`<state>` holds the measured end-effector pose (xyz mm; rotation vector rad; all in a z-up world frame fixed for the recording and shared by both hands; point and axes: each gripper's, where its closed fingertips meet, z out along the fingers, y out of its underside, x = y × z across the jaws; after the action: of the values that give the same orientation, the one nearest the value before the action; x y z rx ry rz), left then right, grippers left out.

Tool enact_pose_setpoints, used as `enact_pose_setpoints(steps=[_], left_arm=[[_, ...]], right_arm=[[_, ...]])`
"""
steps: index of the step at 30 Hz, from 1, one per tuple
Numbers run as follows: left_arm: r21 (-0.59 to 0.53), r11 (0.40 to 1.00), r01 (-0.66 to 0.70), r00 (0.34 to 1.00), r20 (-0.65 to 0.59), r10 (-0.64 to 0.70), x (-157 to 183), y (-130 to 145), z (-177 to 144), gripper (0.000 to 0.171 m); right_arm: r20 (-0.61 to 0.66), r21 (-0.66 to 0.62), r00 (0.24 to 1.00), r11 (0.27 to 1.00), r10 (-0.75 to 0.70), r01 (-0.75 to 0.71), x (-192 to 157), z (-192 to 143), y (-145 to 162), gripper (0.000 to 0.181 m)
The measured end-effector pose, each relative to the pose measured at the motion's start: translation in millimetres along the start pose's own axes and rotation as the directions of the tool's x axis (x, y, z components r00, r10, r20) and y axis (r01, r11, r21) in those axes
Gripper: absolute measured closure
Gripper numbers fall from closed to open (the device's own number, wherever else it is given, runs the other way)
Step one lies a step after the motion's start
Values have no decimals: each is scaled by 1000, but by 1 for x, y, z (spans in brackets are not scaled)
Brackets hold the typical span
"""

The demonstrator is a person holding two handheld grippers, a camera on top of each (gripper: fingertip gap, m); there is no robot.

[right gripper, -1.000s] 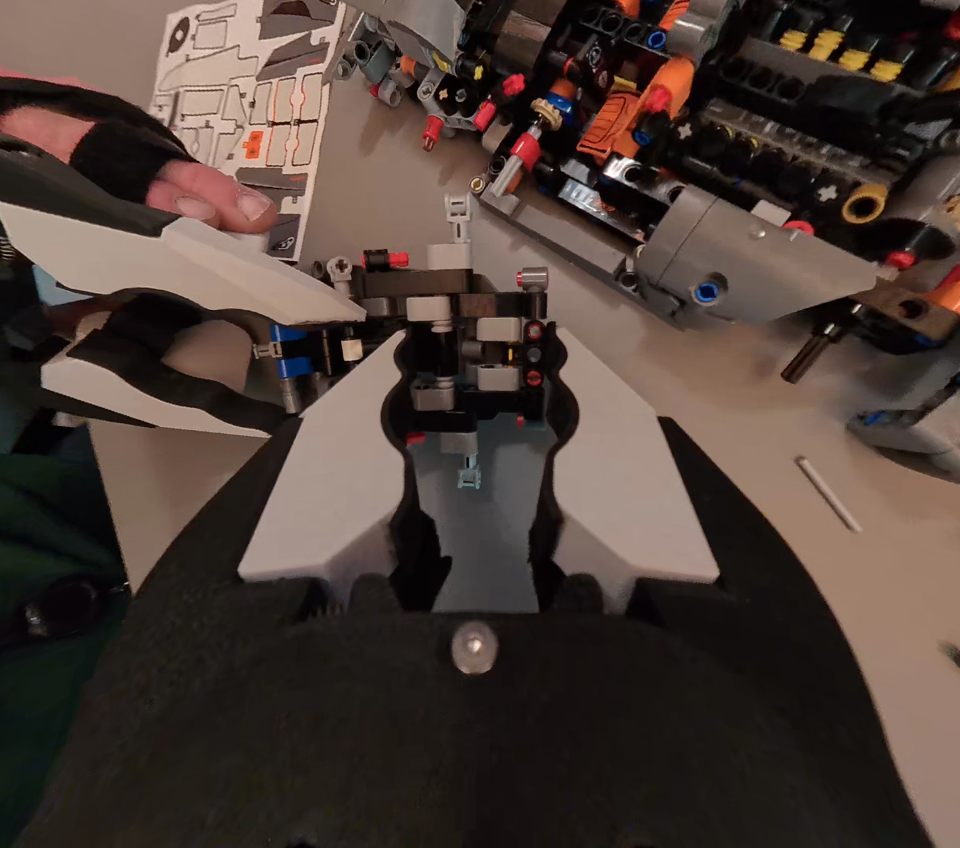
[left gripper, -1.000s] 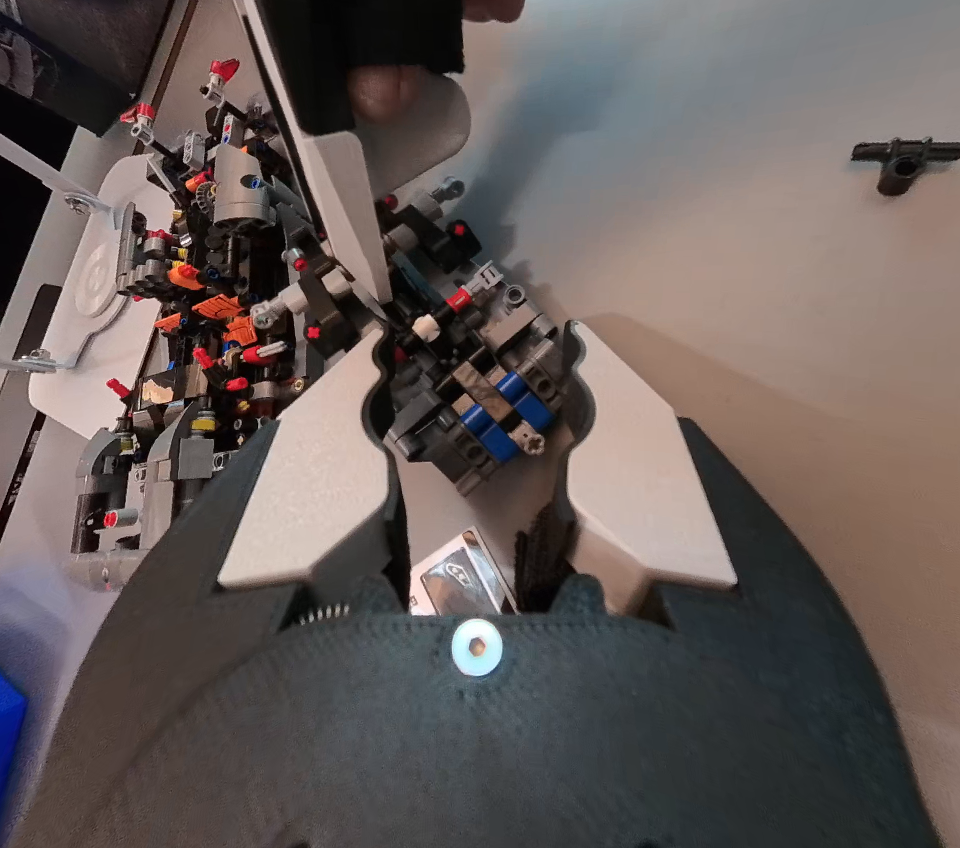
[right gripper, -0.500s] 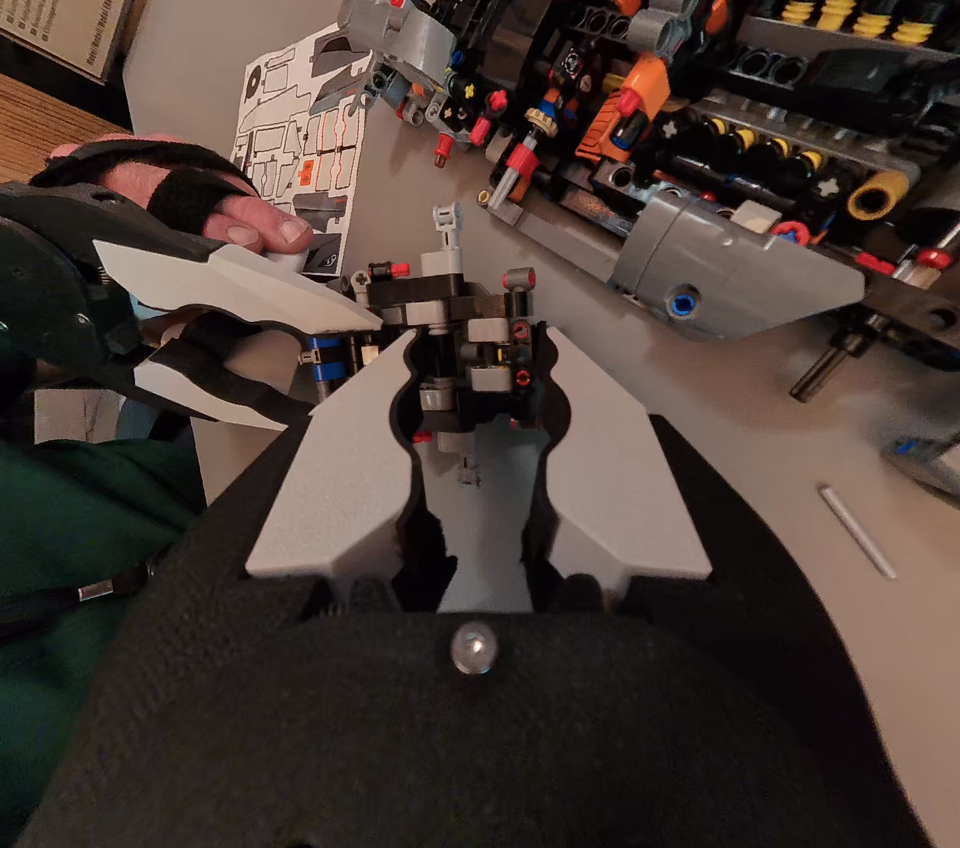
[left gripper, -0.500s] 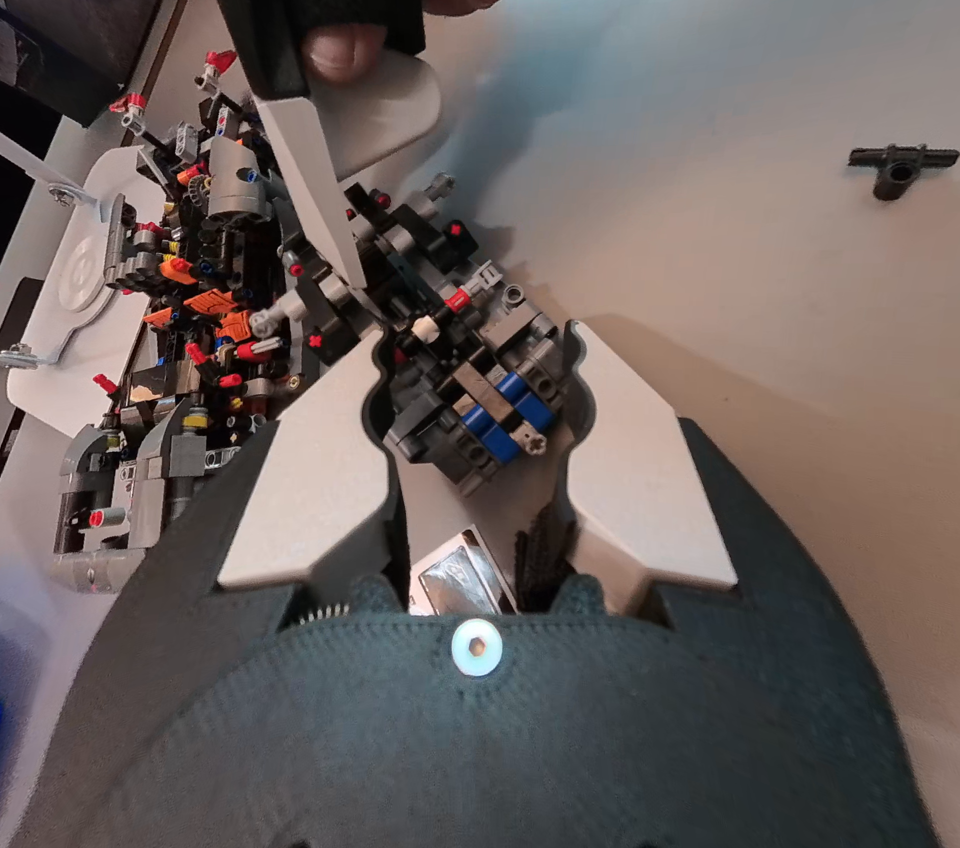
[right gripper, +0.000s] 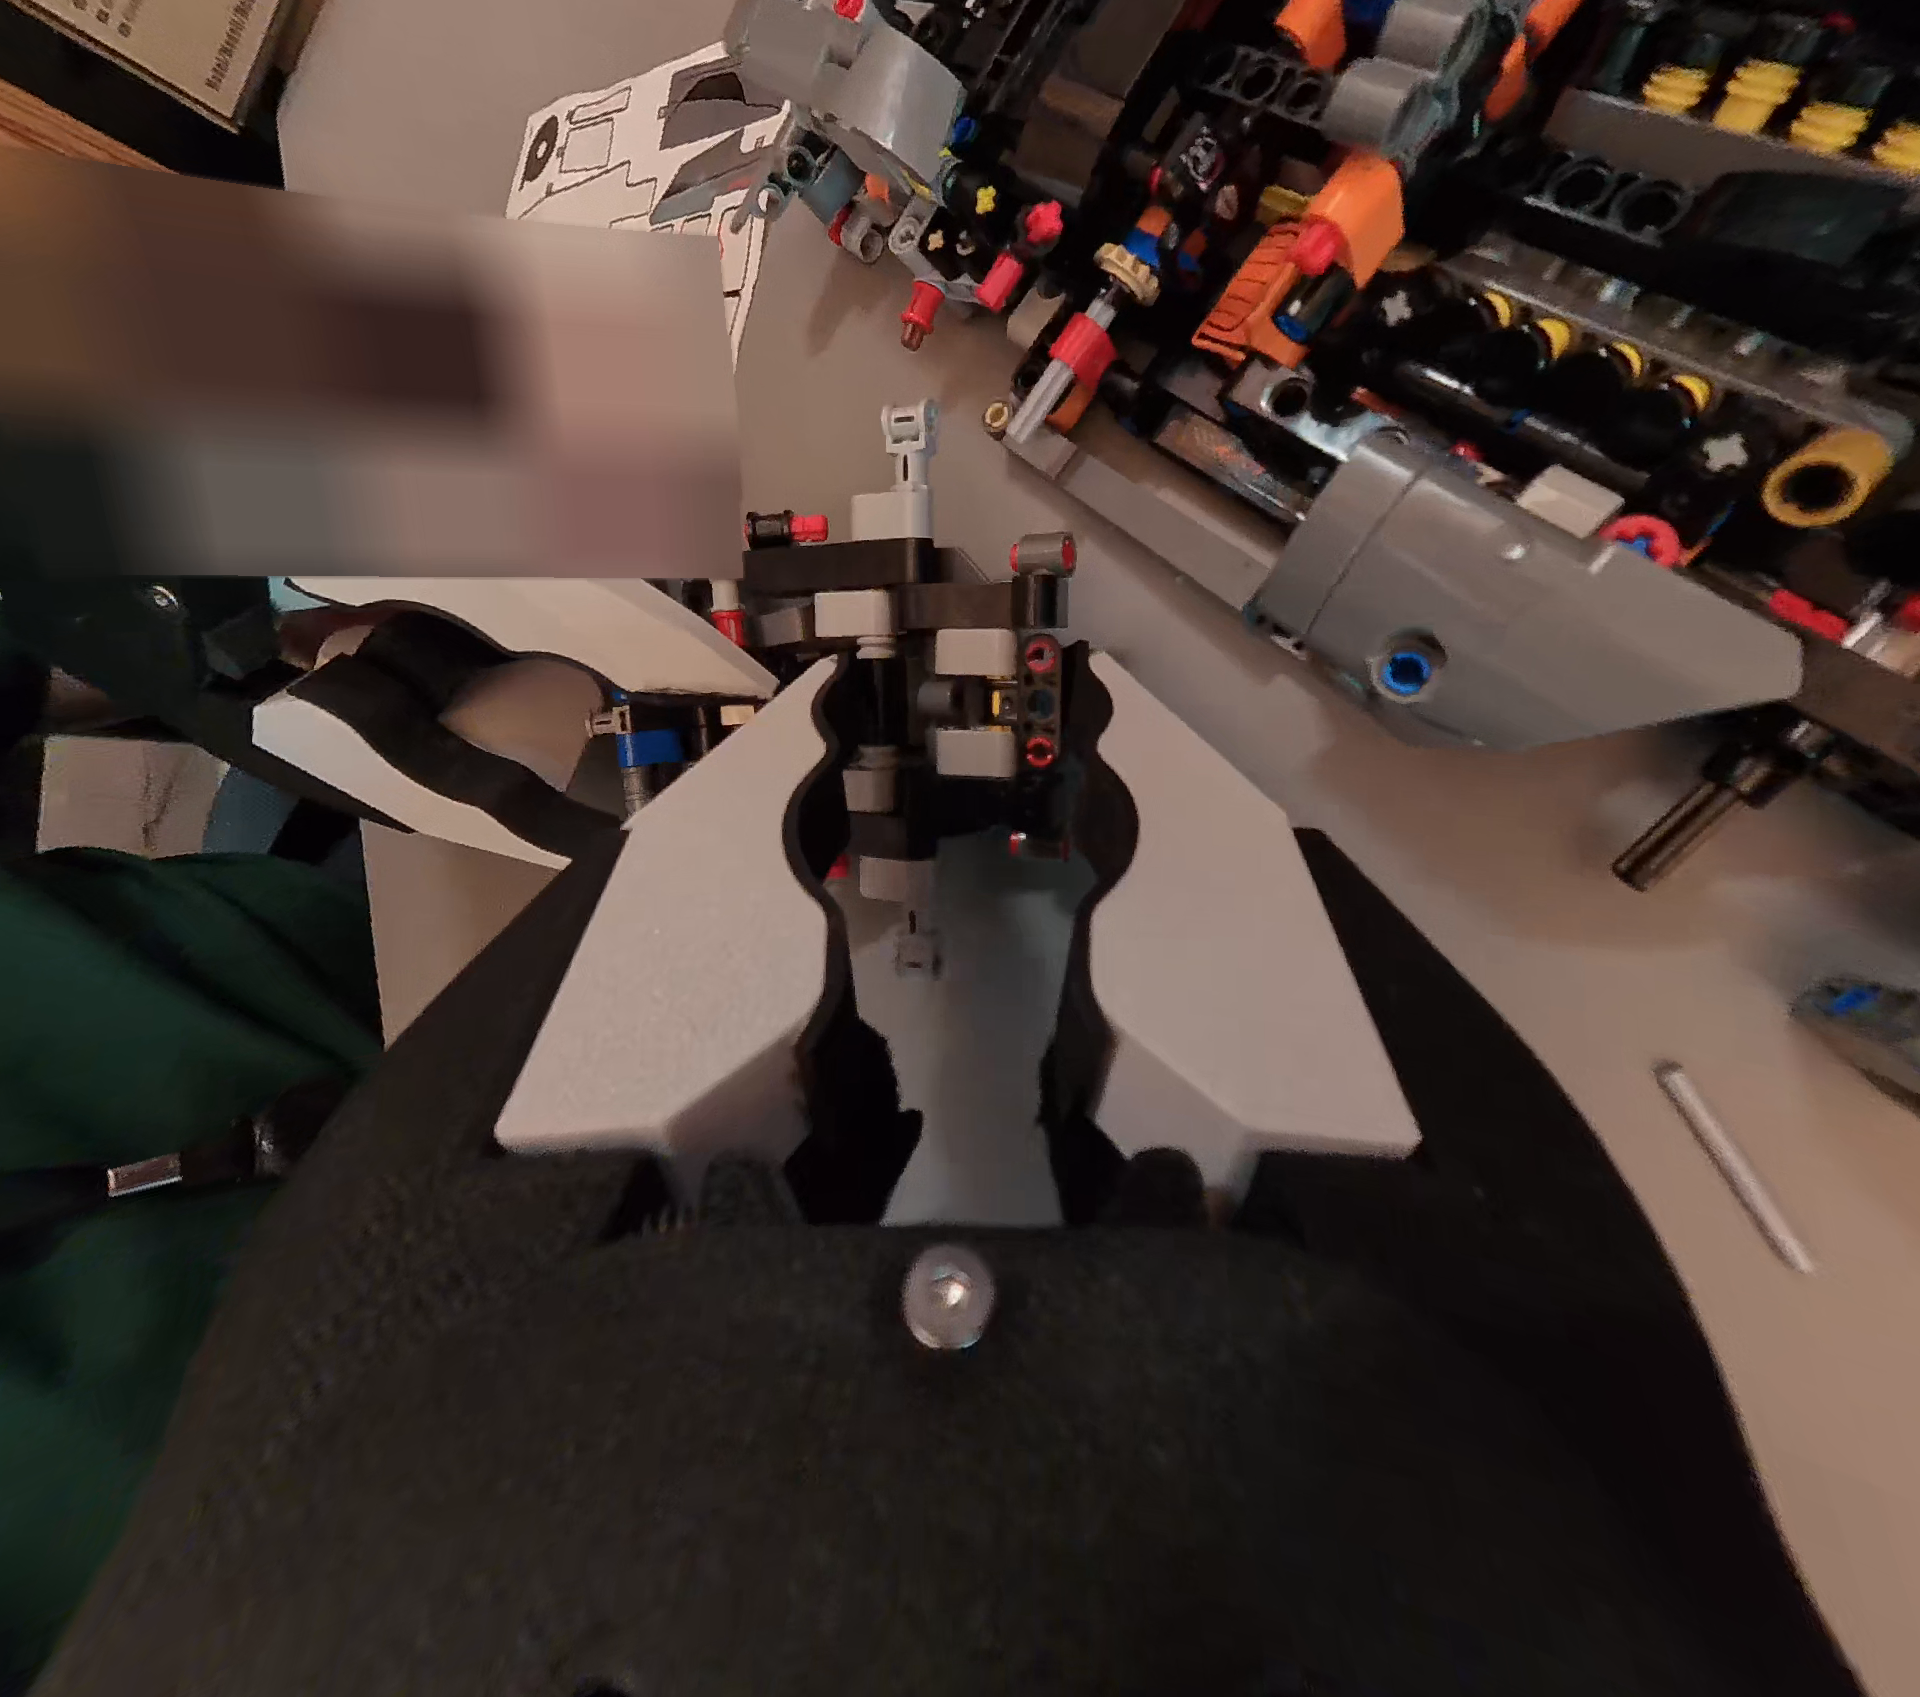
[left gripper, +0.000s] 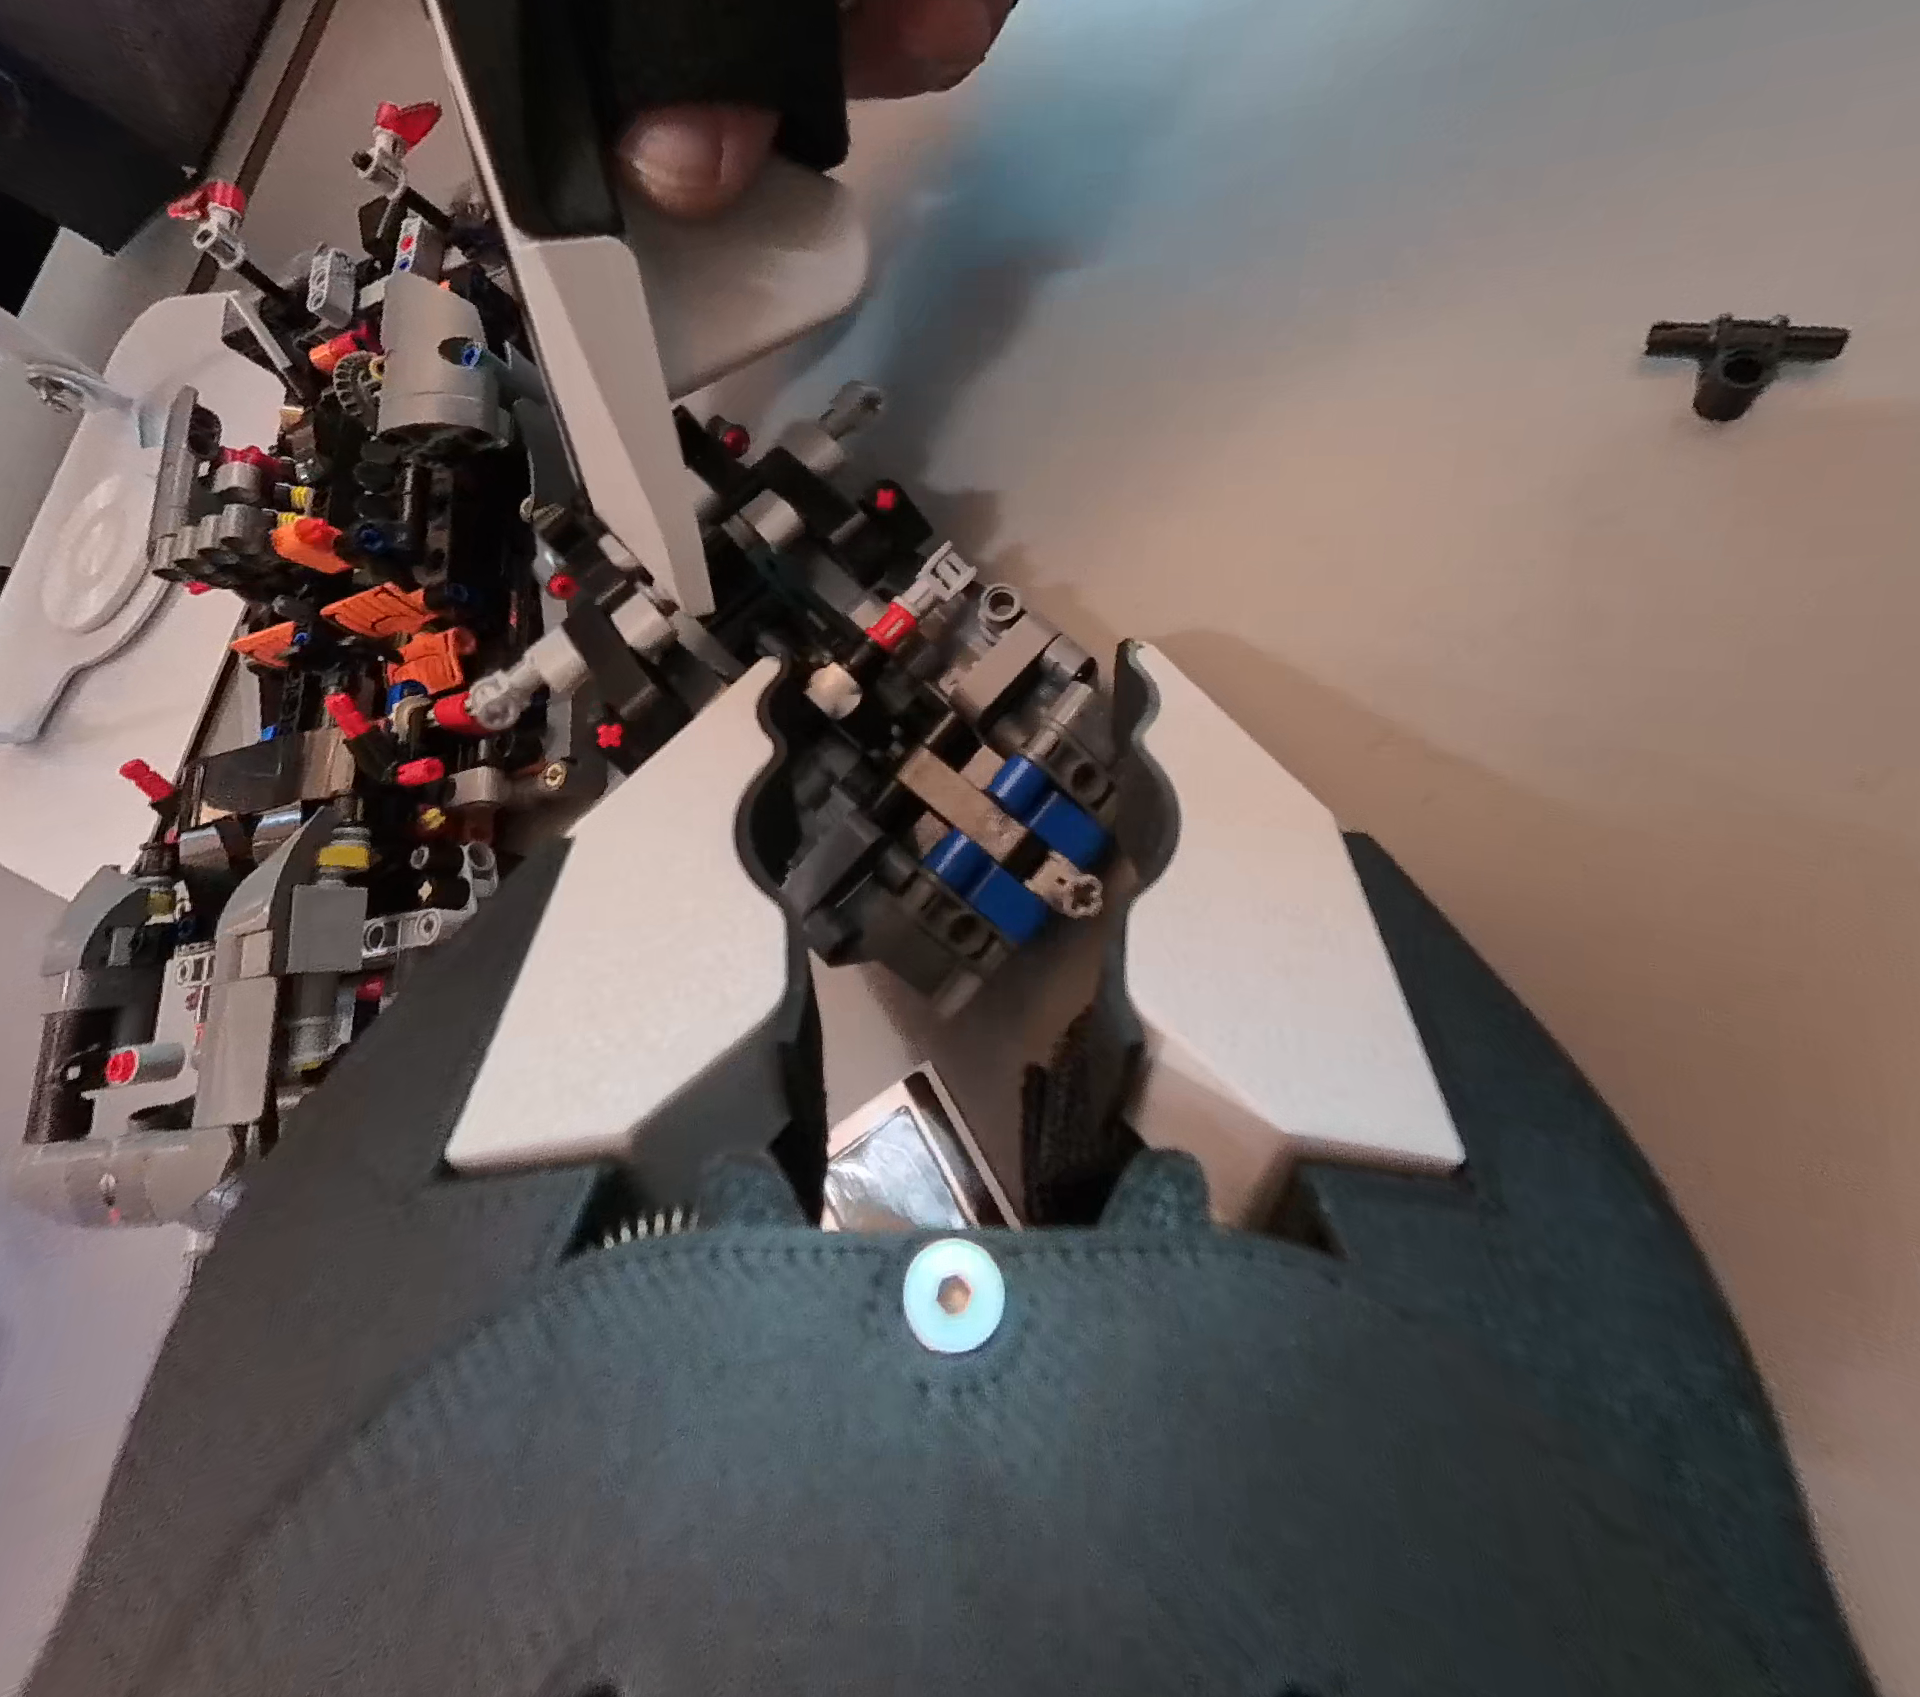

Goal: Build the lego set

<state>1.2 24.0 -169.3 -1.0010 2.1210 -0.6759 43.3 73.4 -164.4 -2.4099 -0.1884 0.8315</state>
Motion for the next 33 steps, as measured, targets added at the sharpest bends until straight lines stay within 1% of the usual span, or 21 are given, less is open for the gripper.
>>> enact_pose_setpoints(steps=[3, 5, 9, 11, 15, 19, 22, 26, 29, 33], left_arm=[[16, 1000, -9, 999, -35, 9, 6, -2, 1, 116], [19, 1000, -16, 999, -50, 17, 10, -4, 2, 122], [35, 999, -4, 998, -60, 6, 10, -3, 0, 122], [32, 999, -36, 998, -46, 38, 11, -4, -2, 123], [7, 1000, -30, 1000, 0, 30, 2, 0, -8, 110], [-31, 999, -43, 999, 10, 44, 2, 6, -13, 115], [-36, 999, -16, 1000, -2, 16, 1, 10, -13, 115], [-15, 999, 39, 998, -51, -40, 2, 12, -12, 113], [1, 997, 80, 994, -76, -80, 1, 12, -11, 112], [13, 996, 90, 992, -87, -88, 2, 12, -11, 112]], right_arm=[[45, -19, 999, 999, -29, 30, -7, 4, 0, 143], [41, -42, 998, 998, -43, 45, -8, 9, -1, 143], [35, -54, 996, 995, -81, 83, -9, 9, -1, 143], [47, -62, 996, 995, -79, 82, -10, 10, -1, 143], [46, -59, 995, 994, -92, 95, -10, 11, -3, 143], [56, -67, 994, 993, -96, 100, -11, 11, -2, 143], [45, -69, 994, 992, -103, 106, -11, 11, -3, 143], [47, -83, 993, 990, -111, 114, -11, 12, -3, 143], [28, -95, 988, 984, -150, 152, -12, 14, -4, 143], [6, -116, 984, 978, -175, 175, -13, 14, -4, 143]])
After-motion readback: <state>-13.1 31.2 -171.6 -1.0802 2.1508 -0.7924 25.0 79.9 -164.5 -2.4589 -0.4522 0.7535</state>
